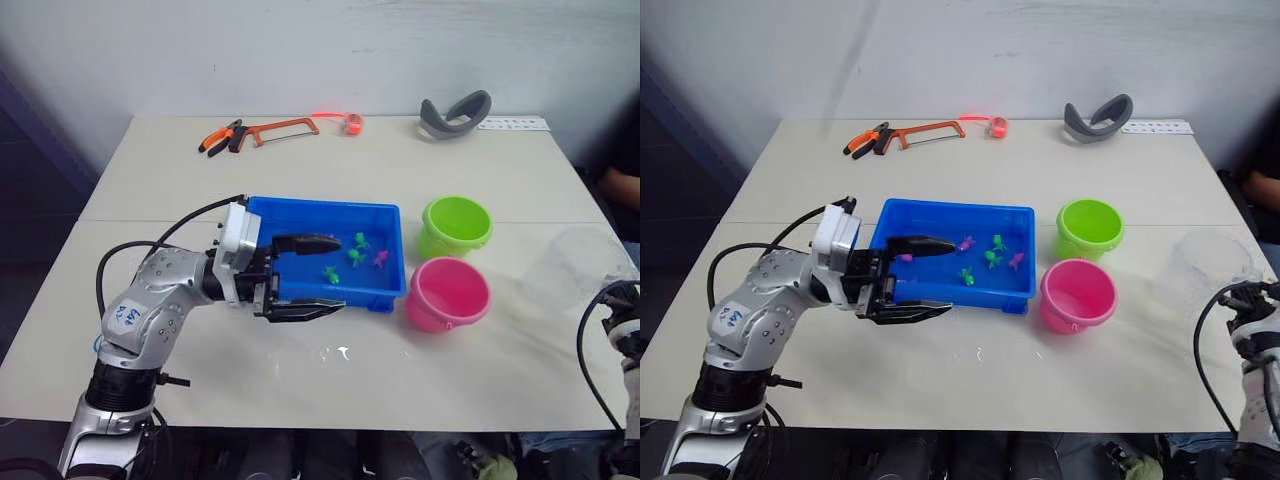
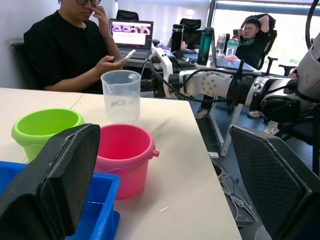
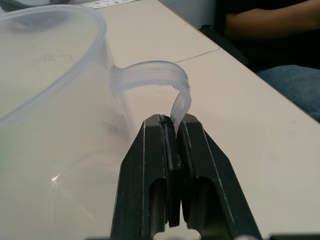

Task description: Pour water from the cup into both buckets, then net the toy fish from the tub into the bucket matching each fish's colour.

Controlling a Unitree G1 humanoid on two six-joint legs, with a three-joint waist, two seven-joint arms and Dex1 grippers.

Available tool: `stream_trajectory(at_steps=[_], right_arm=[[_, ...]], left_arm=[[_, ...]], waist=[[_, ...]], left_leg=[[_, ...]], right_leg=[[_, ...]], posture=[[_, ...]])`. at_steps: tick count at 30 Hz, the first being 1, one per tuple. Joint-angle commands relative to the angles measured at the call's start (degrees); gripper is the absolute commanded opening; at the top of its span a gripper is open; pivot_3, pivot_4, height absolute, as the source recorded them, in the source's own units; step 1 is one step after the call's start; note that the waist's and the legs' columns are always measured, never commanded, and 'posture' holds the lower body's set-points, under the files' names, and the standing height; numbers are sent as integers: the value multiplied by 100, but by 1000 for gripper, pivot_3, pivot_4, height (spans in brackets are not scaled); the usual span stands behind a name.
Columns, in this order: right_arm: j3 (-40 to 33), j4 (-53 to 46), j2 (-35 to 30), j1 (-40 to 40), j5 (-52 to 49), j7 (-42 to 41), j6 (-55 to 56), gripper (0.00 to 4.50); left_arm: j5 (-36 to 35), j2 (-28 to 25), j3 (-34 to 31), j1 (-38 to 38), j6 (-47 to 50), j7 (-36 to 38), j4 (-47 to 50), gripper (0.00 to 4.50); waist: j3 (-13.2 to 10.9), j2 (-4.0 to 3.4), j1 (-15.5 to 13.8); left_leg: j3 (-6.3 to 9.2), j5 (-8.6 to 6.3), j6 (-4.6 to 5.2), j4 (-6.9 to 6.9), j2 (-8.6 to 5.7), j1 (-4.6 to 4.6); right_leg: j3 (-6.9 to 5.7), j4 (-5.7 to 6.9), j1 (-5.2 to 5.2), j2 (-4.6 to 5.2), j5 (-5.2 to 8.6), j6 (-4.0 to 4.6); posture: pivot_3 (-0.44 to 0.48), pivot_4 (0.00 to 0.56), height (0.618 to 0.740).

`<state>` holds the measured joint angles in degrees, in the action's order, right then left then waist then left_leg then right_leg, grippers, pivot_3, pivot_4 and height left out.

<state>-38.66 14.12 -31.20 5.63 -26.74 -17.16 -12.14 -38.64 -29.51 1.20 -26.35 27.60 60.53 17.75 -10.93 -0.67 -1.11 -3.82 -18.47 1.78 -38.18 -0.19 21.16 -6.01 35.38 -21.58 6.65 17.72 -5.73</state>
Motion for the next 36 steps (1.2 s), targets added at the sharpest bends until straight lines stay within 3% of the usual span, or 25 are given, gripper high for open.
stream_trajectory(at_steps=[1,7,10,15,17,20,26,28,32,36], right_arm=[[-3,287,82,180,153,84,539,74],[11,768,273,441,114,72,909,74],[-143,874,172,339,24,56,854,1102],[-216,426,5,-217,2,-117,731,3689],[-293,-23,-66,-695,-24,-197,580,4435],[-471,-568,-154,-1302,-278,-413,257,4435],[-1048,-2363,-489,-2673,-1495,-1913,-380,4435],[-987,-2894,-843,-2608,-1770,-2282,-527,4435],[-55,-3575,-1709,-1715,-1569,-3010,-341,4435],[1001,-3513,-1642,-530,-1526,-3599,18,4435]], left_arm=[[-10,85,3,-46,-53,-128,96,4500],[-71,134,-39,22,36,-238,117,4500],[-165,112,-129,72,136,-315,201,4500],[-180,0,-247,195,173,-330,242,4500],[-161,-110,-330,311,194,-335,223,4500],[-143,-253,-460,461,187,-334,160,4500],[-5,-642,-1063,1163,19,-394,16,4500],[14,-734,-1377,1486,-43,-525,91,4500],[46,-636,-2255,2052,-309,-1104,1,4500],[114,-609,-2959,2556,-537,-1436,-225,4500]], waist=[[0,0,0],[0,0,-5],[0,0,-18],[0,0,-21],[2,-5,-19],[2,-7,-18],[7,-22,26],[7,-21,107],[0,-2,179],[-4,17,79]], left_leg=[[1,0,-1,0,0,1],[1,1,-1,-1,-1,1],[5,1,0,-1,0,2],[5,1,0,-1,-1,4],[5,1,-1,3,0,2],[6,0,-1,8,1,1],[3,-8,-7,14,15,-5],[-3,-15,-2,14,18,-8],[-9,-28,1,12,24,-15],[9,-36,-19,12,43,-9]], right_leg=[[0,0,0,0,0,0],[0,0,0,1,0,0],[-3,0,1,2,0,0],[-3,-4,1,3,0,0],[-2,-6,1,3,0,1],[-1,-9,1,4,1,1],[5,-38,2,19,1,2],[11,-40,3,20,0,3],[16,-36,2,23,-3,8],[-1,-41,-1,9,5,23]], posture=[[0,150,740],[0,150,740],[0,150,740],[0,150,740],[0,150,740],[0,150,740],[0,150,740],[0,150,740],[0,150,740],[0,150,740]])
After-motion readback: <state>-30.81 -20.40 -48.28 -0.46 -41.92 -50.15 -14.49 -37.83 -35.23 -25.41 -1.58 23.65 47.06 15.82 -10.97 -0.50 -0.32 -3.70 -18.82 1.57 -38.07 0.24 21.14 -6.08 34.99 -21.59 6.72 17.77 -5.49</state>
